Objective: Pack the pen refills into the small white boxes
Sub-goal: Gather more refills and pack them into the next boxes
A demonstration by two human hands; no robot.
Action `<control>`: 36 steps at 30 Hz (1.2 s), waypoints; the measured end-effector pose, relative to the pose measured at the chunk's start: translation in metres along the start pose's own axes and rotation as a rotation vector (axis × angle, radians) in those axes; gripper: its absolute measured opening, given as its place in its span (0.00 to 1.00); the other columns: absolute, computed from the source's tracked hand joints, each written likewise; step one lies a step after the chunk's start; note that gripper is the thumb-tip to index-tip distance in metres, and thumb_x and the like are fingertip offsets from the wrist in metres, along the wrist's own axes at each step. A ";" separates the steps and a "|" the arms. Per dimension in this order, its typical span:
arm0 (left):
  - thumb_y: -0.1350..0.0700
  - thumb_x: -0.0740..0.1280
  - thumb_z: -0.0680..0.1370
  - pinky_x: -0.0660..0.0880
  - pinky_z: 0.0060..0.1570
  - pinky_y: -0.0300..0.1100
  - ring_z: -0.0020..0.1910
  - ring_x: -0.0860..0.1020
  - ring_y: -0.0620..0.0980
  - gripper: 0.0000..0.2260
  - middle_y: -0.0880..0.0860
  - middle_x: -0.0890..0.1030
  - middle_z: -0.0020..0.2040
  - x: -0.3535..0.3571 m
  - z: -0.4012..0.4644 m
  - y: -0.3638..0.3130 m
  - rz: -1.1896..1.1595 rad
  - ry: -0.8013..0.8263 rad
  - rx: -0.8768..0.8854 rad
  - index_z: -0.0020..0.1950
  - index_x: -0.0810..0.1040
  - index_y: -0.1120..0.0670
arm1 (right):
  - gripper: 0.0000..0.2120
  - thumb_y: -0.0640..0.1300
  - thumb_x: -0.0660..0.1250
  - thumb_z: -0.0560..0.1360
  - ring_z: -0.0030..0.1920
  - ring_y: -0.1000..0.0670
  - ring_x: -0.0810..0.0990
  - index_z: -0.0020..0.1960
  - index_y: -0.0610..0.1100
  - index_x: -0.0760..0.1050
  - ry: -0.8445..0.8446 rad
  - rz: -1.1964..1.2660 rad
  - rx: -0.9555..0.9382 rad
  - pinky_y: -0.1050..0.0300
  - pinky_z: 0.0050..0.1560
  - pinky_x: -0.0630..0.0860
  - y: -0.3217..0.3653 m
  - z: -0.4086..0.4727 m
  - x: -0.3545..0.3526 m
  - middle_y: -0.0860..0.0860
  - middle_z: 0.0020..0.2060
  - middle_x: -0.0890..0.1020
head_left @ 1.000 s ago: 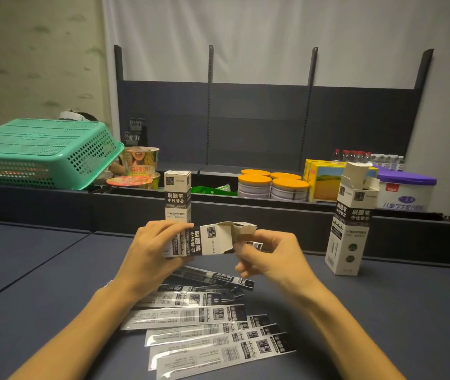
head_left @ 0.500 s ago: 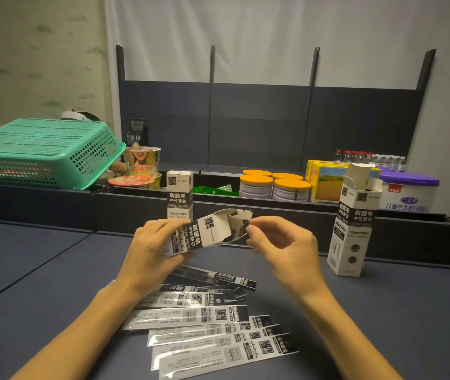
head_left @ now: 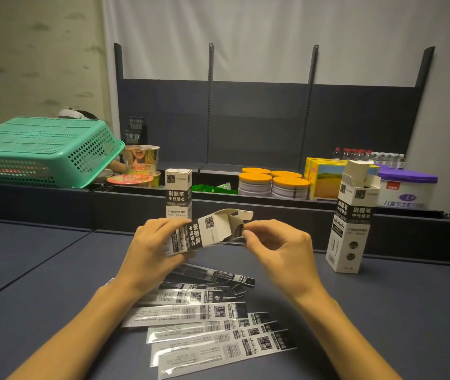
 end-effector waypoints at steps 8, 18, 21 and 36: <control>0.55 0.80 0.63 0.69 0.52 0.46 0.57 0.71 0.46 0.33 0.51 0.79 0.57 0.002 0.000 -0.006 -0.011 0.035 0.042 0.64 0.71 0.46 | 0.06 0.38 0.73 0.73 0.42 0.57 0.81 0.48 0.44 0.84 0.107 -0.021 0.021 0.66 0.40 0.78 -0.002 -0.005 0.016 0.57 0.42 0.84; 0.55 0.80 0.63 0.69 0.52 0.44 0.56 0.71 0.45 0.33 0.50 0.79 0.57 0.002 0.001 -0.006 -0.032 0.040 0.039 0.64 0.71 0.46 | 0.06 0.40 0.73 0.73 0.40 0.57 0.80 0.49 0.48 0.85 0.156 0.027 0.093 0.64 0.38 0.76 -0.004 -0.005 0.016 0.59 0.41 0.84; 0.54 0.80 0.63 0.69 0.53 0.45 0.56 0.71 0.45 0.33 0.49 0.78 0.57 0.002 0.000 -0.005 -0.034 0.046 0.042 0.65 0.71 0.46 | 0.07 0.41 0.72 0.74 0.40 0.57 0.79 0.50 0.49 0.85 0.184 0.019 0.088 0.65 0.36 0.75 -0.002 -0.006 0.019 0.60 0.41 0.83; 0.53 0.80 0.63 0.70 0.52 0.47 0.56 0.72 0.46 0.32 0.49 0.79 0.58 0.002 0.000 -0.002 -0.027 0.022 0.029 0.64 0.71 0.46 | 0.10 0.39 0.68 0.76 0.50 0.59 0.77 0.54 0.49 0.84 0.230 -0.097 0.007 0.69 0.43 0.76 -0.002 -0.007 0.023 0.55 0.51 0.82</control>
Point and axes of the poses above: each hand's wrist, its own z-axis towards the middle knuckle, its own x-axis out of the palm, y = z × x, the point moved 6 cm from there along z, towards the middle knuckle
